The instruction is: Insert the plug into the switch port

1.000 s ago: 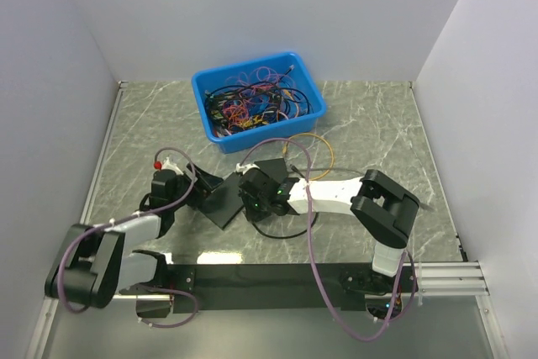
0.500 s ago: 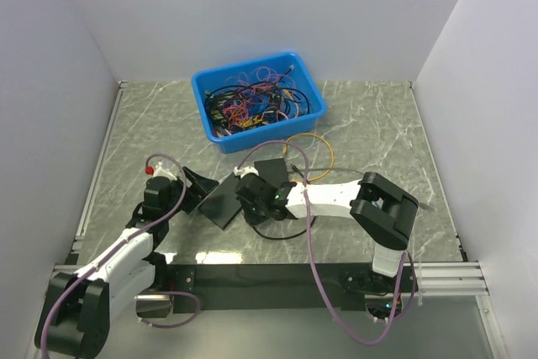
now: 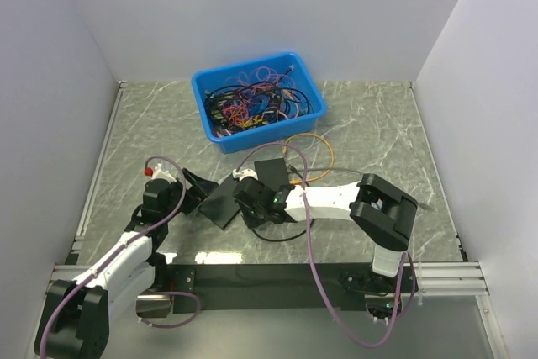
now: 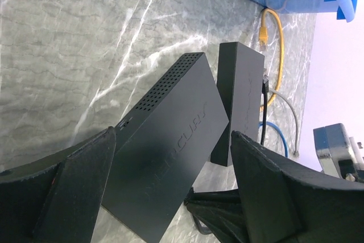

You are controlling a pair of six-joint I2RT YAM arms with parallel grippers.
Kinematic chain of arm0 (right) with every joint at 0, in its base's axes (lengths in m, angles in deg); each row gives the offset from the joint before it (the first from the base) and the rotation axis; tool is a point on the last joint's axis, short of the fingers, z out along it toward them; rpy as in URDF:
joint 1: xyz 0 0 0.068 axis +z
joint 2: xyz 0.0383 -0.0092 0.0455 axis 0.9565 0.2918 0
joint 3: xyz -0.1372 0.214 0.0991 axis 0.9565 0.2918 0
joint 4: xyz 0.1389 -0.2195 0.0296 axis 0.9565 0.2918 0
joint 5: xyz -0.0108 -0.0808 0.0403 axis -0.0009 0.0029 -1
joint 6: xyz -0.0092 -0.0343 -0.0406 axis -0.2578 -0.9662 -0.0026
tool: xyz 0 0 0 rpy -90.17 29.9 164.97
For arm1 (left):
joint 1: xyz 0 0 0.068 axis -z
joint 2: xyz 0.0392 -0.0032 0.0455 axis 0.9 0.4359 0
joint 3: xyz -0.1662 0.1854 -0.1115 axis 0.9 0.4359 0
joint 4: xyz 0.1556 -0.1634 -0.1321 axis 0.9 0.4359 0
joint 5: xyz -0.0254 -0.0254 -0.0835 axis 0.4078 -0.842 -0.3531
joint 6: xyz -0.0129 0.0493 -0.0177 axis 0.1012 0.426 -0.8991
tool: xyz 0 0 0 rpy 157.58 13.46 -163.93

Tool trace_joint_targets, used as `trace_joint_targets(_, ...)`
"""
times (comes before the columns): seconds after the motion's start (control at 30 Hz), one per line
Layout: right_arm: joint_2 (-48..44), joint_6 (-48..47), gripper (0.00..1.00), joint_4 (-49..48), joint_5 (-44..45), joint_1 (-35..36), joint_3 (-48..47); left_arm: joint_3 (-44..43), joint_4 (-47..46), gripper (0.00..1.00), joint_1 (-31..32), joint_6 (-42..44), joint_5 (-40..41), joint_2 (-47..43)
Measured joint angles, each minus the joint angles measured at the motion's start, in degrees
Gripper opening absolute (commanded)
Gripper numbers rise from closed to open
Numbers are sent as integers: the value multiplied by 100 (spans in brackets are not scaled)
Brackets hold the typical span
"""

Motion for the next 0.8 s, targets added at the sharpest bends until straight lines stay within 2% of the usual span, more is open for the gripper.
trace_joint_targets(0.8, 0, 48, 0, -306, 17, 68, 138, 101, -238, 89, 0, 319, 50, 114)
